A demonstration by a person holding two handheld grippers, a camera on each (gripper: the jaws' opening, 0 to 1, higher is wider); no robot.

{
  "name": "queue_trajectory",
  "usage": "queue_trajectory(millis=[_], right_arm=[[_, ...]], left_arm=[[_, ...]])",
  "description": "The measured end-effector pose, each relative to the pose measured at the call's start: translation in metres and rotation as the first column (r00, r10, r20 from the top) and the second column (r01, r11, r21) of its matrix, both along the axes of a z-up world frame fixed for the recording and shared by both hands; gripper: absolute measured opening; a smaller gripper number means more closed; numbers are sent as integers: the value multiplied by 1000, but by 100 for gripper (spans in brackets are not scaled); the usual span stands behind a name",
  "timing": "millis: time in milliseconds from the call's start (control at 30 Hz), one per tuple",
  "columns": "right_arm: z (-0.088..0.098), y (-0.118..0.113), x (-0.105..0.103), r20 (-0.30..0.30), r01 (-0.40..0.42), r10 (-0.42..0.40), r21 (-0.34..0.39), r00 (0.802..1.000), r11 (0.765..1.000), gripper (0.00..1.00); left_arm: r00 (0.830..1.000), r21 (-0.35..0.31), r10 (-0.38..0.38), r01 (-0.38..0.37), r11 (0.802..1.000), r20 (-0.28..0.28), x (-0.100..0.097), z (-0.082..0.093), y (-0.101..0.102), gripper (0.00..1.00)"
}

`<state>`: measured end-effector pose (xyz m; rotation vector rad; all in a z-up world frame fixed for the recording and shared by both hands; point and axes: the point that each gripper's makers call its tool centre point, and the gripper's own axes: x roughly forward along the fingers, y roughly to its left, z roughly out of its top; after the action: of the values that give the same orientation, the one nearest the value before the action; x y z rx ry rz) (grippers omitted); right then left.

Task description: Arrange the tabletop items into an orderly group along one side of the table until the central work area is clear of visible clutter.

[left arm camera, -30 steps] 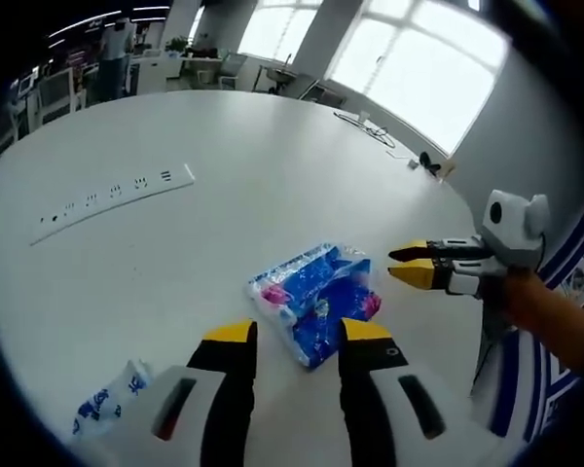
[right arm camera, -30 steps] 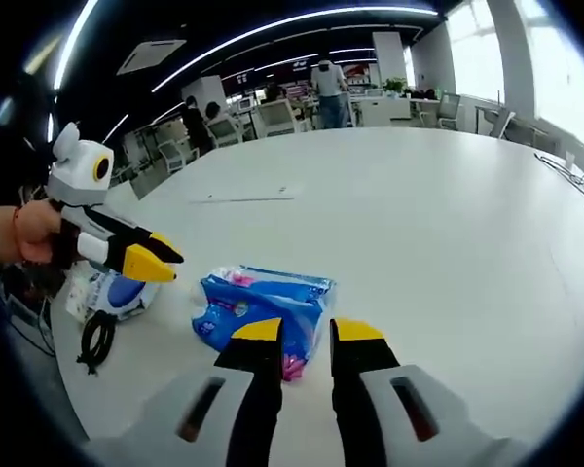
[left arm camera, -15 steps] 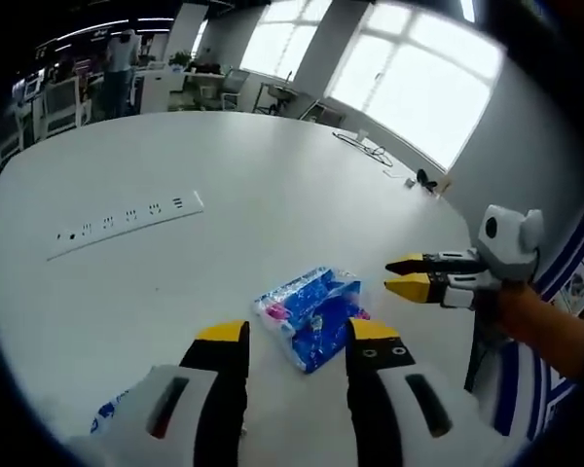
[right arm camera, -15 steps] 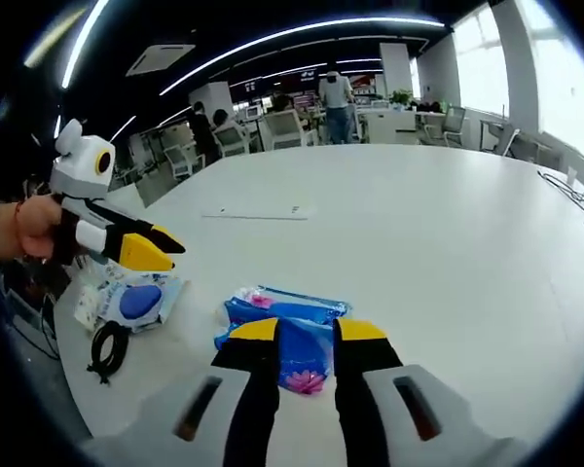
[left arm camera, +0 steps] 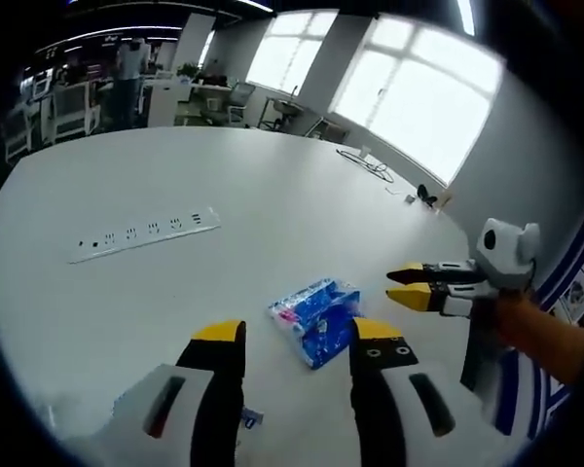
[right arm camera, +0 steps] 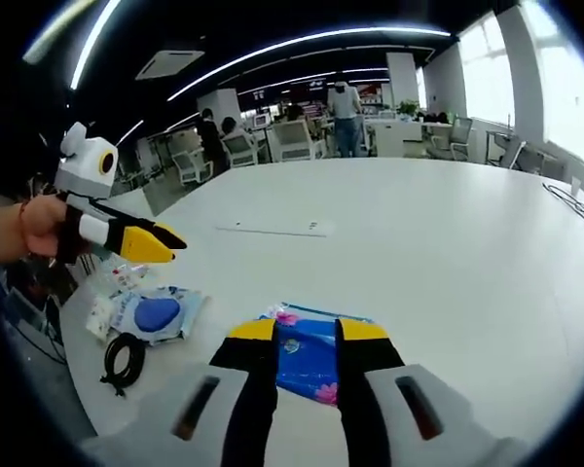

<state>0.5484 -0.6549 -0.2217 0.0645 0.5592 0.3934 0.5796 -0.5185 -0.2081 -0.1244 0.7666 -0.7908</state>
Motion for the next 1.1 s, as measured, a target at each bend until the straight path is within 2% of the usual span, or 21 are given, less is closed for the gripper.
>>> queue_trajectory(millis=[433, 1100], right_arm=[[23, 30, -8, 27, -36, 35, 29, 999, 999, 22], [35, 68, -16, 33, -94, 92, 40, 995, 995, 22]], left_arm=[[998, -20, 59, -58, 998, 24, -5, 23, 40, 42], [983, -20, 181, -180, 983, 21, -15, 30, 120, 43]])
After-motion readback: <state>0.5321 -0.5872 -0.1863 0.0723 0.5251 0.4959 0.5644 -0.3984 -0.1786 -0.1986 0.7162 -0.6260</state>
